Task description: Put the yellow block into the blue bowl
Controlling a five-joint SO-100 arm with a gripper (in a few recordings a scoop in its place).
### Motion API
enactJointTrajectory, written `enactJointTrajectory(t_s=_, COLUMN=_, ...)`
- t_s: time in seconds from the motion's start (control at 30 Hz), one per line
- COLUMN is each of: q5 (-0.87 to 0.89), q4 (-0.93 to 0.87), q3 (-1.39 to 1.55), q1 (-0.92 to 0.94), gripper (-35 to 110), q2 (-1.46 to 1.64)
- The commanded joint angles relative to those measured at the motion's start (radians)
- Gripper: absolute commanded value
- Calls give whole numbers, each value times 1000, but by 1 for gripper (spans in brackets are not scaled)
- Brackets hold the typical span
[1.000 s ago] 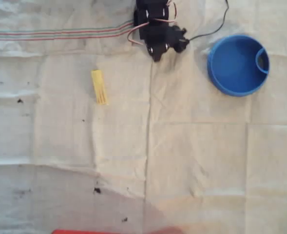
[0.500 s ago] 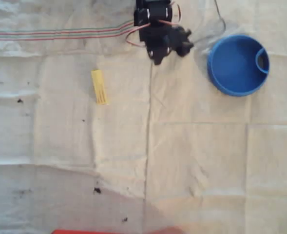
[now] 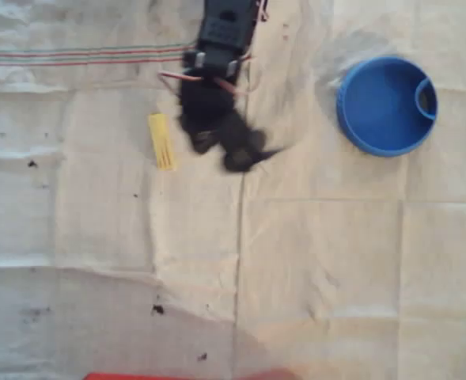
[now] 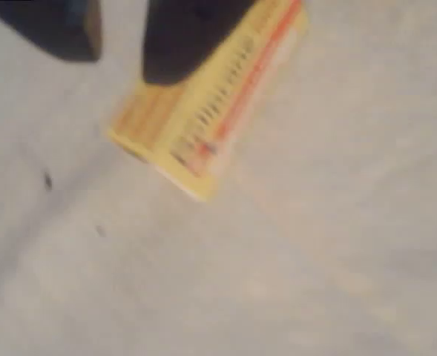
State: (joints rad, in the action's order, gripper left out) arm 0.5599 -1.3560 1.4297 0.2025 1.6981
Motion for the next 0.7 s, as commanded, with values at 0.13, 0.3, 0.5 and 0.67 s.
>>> enactJointTrajectory(t_s=0.13, q5=18, q4=8, q3=-98, q1=247, gripper=0, q2=-77)
enactJointTrajectory(t_s=0.3, q5=21, q4=-2, q3=-98, q1=275, gripper=0, q2=-86)
enactJointTrajectory(t_s=0.5, q5=34, q4=-38, q3=-89, q1=270, gripper=0, q2=-98)
enactJointTrajectory(t_s=0.67, q5=35, q4=-57, q3=-95, q1=212, gripper=1, q2=-97)
